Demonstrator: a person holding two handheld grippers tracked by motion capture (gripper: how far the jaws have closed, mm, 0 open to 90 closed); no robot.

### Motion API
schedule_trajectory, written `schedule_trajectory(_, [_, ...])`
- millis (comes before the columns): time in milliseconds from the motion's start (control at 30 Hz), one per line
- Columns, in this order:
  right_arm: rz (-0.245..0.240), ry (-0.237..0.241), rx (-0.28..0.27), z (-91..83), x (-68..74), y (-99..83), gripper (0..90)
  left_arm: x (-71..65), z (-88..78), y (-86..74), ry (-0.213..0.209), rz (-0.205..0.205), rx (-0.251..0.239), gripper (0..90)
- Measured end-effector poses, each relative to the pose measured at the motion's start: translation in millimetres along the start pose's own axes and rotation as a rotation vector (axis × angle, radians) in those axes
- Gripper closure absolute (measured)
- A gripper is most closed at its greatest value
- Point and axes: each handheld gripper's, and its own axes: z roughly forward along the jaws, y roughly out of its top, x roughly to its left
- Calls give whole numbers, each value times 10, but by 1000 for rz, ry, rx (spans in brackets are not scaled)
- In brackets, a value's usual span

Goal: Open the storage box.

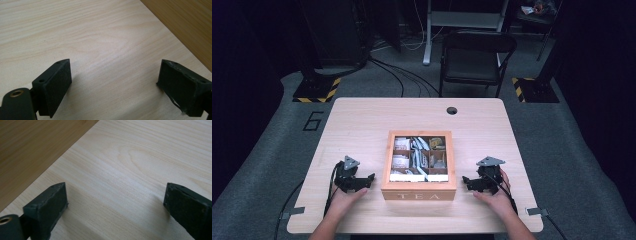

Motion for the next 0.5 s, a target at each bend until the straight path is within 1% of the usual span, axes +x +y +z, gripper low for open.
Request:
schedule_trajectory(33, [10, -3, -3, 1, 5, 0, 39, 1, 0, -1, -1, 1, -1, 115])
schedule_trajectory(100, [8, -2, -1, 0, 3, 0, 39, 5, 0, -2, -3, 3, -2, 116])
schedule_trajectory(133, [6, -1, 0, 1, 3, 1, 39, 11, 3, 2, 13, -11, -3, 118])
schedule_trajectory(200, [9, -2, -1, 1, 6, 0, 39, 17, 5, 2, 17, -17, -4, 118])
schedule_trajectory(367, [8, -3, -2, 1, 4, 0, 39, 18, 4, 3, 16, -16, -1, 117])
schedule_trajectory(467, [8, -3, -4, 3, 6, 0, 39, 18, 7, 0, 17, -18, -8, 119])
schedule_trajectory(500, [14, -4, -1, 1, 10, 0, 39, 18, 7, 0, 17, -18, -8, 119])
